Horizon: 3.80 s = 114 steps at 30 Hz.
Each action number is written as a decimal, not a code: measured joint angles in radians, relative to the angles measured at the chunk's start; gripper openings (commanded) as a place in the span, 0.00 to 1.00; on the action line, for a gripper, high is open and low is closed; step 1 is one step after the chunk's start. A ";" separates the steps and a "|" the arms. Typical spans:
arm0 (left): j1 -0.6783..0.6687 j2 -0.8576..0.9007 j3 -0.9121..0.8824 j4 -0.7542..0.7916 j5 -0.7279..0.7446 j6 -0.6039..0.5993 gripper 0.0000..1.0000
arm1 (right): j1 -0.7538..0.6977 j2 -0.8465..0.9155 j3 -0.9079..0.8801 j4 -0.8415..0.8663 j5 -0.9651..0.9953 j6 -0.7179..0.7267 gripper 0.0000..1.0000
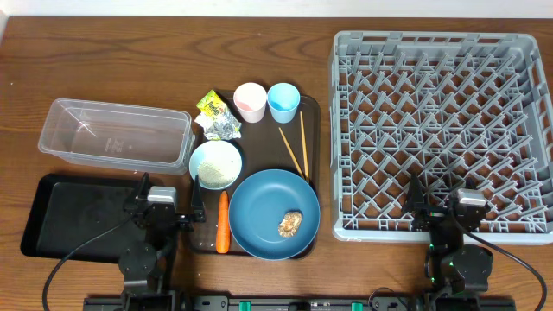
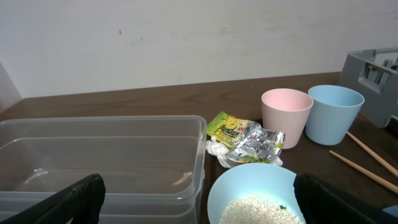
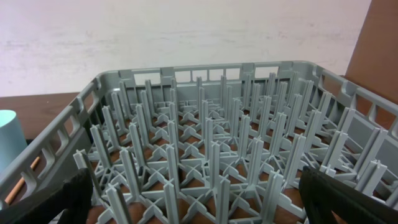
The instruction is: Sort waste into correct bins and load items into the dishwasher rack
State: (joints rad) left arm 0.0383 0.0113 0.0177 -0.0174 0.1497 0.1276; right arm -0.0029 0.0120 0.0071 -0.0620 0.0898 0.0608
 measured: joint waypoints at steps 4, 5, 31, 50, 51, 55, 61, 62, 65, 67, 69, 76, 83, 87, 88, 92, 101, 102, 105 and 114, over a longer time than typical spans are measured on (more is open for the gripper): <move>0.000 0.000 0.000 0.000 0.000 0.000 0.98 | 0.000 0.000 0.000 0.000 0.000 0.000 0.99; 0.000 0.000 0.000 0.000 0.000 0.000 0.98 | 0.000 0.000 0.000 0.000 0.000 0.000 0.99; 0.000 0.000 0.000 0.000 0.000 0.000 0.98 | 0.000 0.000 0.000 0.000 0.000 0.000 0.99; 0.000 0.000 0.000 0.001 0.000 0.000 0.98 | 0.000 0.000 0.000 0.000 0.000 0.000 0.99; 0.000 0.000 0.000 0.001 0.000 0.000 0.98 | 0.000 0.000 0.000 0.000 0.000 0.000 0.99; 0.000 0.000 0.000 0.002 0.010 0.000 0.98 | 0.000 0.000 0.000 0.003 -0.002 0.000 0.99; 0.000 0.000 -0.002 0.043 0.092 0.000 0.98 | 0.000 0.000 0.000 0.092 -0.102 0.001 0.99; 0.001 0.001 -0.005 0.072 0.113 0.000 0.98 | 0.000 0.000 0.000 0.112 -0.133 0.005 0.99; 0.001 0.001 -0.004 0.143 0.166 0.000 0.98 | 0.000 0.000 0.000 0.133 -0.194 0.039 0.99; 0.001 0.003 0.005 0.148 0.185 -0.002 0.98 | 0.000 0.000 0.002 0.127 -0.225 0.063 0.99; 0.001 0.019 0.035 0.130 0.200 -0.013 0.98 | 0.000 0.007 0.016 0.119 -0.253 0.081 0.99; 0.001 0.225 0.311 -0.051 0.219 -0.061 0.98 | 0.000 0.203 0.289 -0.038 -0.304 0.106 0.99; 0.001 0.605 0.723 -0.346 0.276 -0.079 0.98 | 0.000 0.657 0.734 -0.370 -0.337 0.118 0.99; 0.001 0.812 0.943 -0.541 0.329 -0.079 0.98 | 0.000 0.915 0.970 -0.587 -0.362 0.119 0.99; 0.000 0.866 0.998 -0.595 0.342 -0.079 0.98 | 0.000 0.971 1.019 -0.626 -0.365 0.118 0.99; 0.000 1.053 1.143 -0.714 0.369 -0.079 0.98 | 0.000 1.165 1.181 -0.742 -0.385 0.119 0.99; -0.001 1.301 1.163 -0.773 0.398 -0.134 0.98 | 0.000 1.289 1.223 -0.768 -0.426 0.119 0.99; -0.001 1.320 1.163 -0.754 0.399 -0.149 0.98 | 0.000 1.289 1.223 -0.770 -0.426 0.119 0.99; -0.003 1.370 1.163 -0.693 0.398 -0.181 0.98 | 0.000 1.289 1.223 -0.774 -0.414 0.119 0.99; -0.170 1.565 1.340 -0.668 0.121 -0.226 1.00 | 0.000 1.289 1.223 -0.776 -0.393 0.119 0.99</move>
State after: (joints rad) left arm -0.1318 1.5761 1.3575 -0.6857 0.2710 -0.0986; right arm -0.0032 1.3006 1.2301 -0.8379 -0.3027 0.1795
